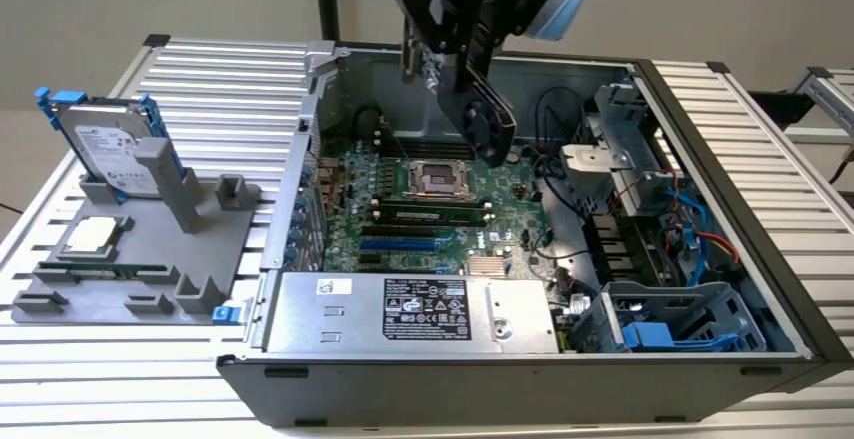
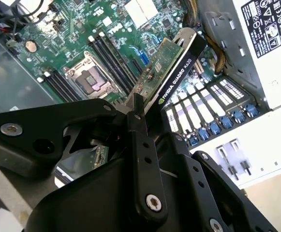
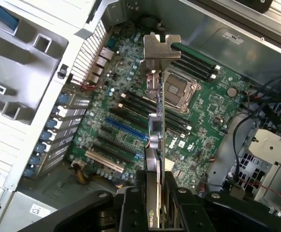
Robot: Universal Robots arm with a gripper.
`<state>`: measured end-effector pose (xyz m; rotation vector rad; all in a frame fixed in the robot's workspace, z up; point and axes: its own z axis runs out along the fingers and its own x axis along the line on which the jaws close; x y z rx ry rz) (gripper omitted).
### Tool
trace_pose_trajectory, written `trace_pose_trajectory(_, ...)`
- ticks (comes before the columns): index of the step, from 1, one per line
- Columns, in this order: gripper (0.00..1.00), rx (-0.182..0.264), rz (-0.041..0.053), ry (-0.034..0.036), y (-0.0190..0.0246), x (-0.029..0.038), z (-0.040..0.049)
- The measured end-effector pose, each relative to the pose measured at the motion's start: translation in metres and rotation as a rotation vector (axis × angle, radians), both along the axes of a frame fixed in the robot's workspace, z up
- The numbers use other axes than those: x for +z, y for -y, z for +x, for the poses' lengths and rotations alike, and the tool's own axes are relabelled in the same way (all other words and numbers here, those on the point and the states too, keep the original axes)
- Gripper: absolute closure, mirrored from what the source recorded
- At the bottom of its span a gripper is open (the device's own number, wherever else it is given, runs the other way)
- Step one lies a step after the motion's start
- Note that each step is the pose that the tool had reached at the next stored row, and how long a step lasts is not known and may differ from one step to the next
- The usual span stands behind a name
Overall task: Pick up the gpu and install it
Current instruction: 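Insert the gpu into the slot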
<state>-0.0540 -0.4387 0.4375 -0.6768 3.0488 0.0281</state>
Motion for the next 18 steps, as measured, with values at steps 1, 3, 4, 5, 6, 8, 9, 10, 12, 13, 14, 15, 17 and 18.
trace_pose_trajectory(1, 1.0, 0.01, 0.0, 0.0, 0.0, 0.0, 0.0)
trace_pose_trajectory(3, 1.0, 0.03, 0.0, 0.0, 0.0, 0.0, 0.0)
trace_pose_trajectory(4, 1.0, 0.041, 0.0, 0.0, 0.0, 0.0, 0.0)
trace_pose_trajectory(5, 1.0, 0.051, 0.0, 0.0, 0.0, 0.0, 0.0)
trace_pose_trajectory(6, 1.0, 0.061, 0.0, 0.0, 0.0, 0.0, 0.0)
trace_pose_trajectory(8, 1.0, 0.082, 0.0, 0.0, 0.0, 0.0, 0.0)
trace_pose_trajectory(9, 1.0, 0.092, 0.0, 0.0, 0.0, 0.0, 0.0)
trace_pose_trajectory(10, 1.0, 0.102, 0.0, 0.0, 0.0, 0.0, 0.0)
trace_pose_trajectory(12, 1.0, 0.122, 0.0, 0.0, 0.0, 0.0, 0.0)
trace_pose_trajectory(13, 1.0, 0.132, 0.0, 0.0, 0.0, 0.0, 0.0)
trace_pose_trajectory(14, 1.0, 0.142, 0.0, 0.0, 0.0, 0.0, 0.0)
trace_pose_trajectory(15, 1.0, 0.152, 0.0, 0.0, 0.0, 0.0, 0.0)
trace_pose_trajectory(17, 1.0, 0.174, 0.0, 0.0, 0.0, 0.0, 0.0)
trace_pose_trajectory(18, 1.0, 0.184, 0.0, 0.0, 0.0, 0.0, 0.0)
